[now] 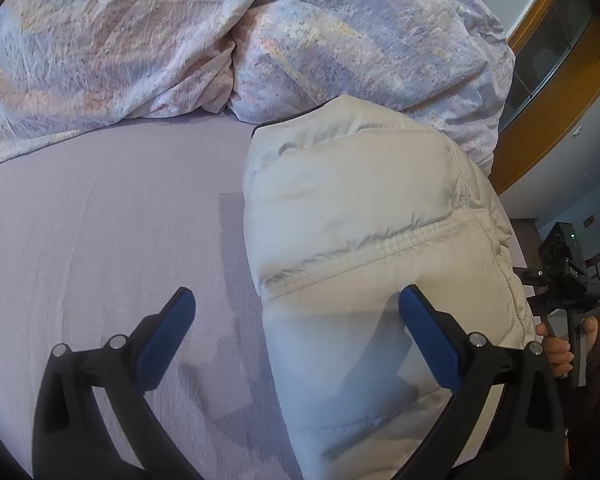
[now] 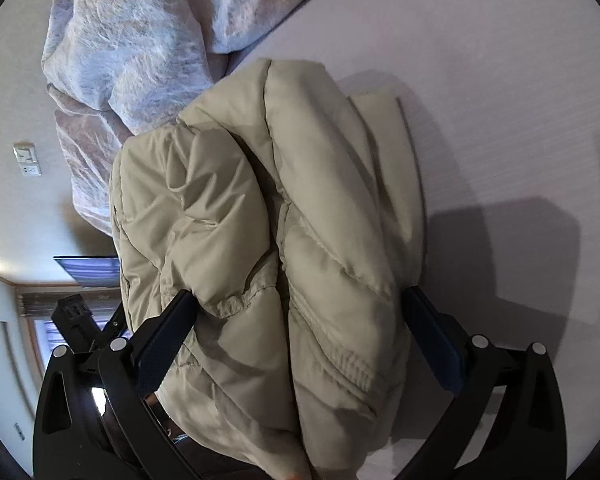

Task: Fold large clothes

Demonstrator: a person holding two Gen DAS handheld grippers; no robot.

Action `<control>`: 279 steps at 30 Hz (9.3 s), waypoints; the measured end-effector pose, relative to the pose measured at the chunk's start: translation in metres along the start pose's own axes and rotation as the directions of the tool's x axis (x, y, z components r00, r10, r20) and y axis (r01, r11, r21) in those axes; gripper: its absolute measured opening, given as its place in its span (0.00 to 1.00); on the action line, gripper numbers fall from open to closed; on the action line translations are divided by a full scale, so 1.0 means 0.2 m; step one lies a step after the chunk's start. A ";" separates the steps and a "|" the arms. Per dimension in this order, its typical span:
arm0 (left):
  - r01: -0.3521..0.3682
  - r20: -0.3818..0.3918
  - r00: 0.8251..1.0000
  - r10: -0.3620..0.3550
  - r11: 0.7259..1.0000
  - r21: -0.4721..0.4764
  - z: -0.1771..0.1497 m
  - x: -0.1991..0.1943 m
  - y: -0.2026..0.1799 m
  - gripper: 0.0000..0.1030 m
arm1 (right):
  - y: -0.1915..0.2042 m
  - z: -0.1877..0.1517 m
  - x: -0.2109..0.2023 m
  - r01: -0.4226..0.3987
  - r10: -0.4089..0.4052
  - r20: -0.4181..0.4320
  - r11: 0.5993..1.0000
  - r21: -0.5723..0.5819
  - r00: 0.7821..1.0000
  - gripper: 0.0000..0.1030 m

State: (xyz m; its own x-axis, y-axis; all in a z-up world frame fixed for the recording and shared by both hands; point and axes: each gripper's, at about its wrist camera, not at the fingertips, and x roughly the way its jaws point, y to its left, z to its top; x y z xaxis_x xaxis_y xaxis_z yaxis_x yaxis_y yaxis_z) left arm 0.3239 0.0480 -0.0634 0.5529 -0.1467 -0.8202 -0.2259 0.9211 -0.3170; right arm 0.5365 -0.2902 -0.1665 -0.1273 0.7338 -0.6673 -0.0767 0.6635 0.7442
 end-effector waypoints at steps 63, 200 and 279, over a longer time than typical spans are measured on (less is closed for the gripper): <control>0.148 0.095 0.987 -0.132 0.971 -0.188 0.25 -0.25 0.67 0.57 | 0.66 -0.03 0.47 -0.268 0.273 0.005 0.948 -0.172 0.962 0.44; -0.244 0.215 0.949 0.232 0.969 0.029 -0.39 -0.78 0.43 0.98 | 1.31 -1.06 0.30 0.587 -0.404 0.453 0.701 -0.405 0.795 0.99; -0.135 0.133 0.981 0.139 0.990 -0.042 -0.62 -0.80 0.38 0.98 | 1.19 -1.30 0.21 0.494 -0.356 0.377 0.782 -0.380 0.855 0.99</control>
State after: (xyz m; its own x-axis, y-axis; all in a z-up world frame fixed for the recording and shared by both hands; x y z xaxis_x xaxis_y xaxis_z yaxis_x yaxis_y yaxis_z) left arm 0.1194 0.0964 -0.0146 0.6178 0.0322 -0.7857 -0.3317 0.9166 -0.2233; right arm 0.2556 -0.1392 -0.0090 0.2916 0.4459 -0.8463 -0.4986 0.8259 0.2633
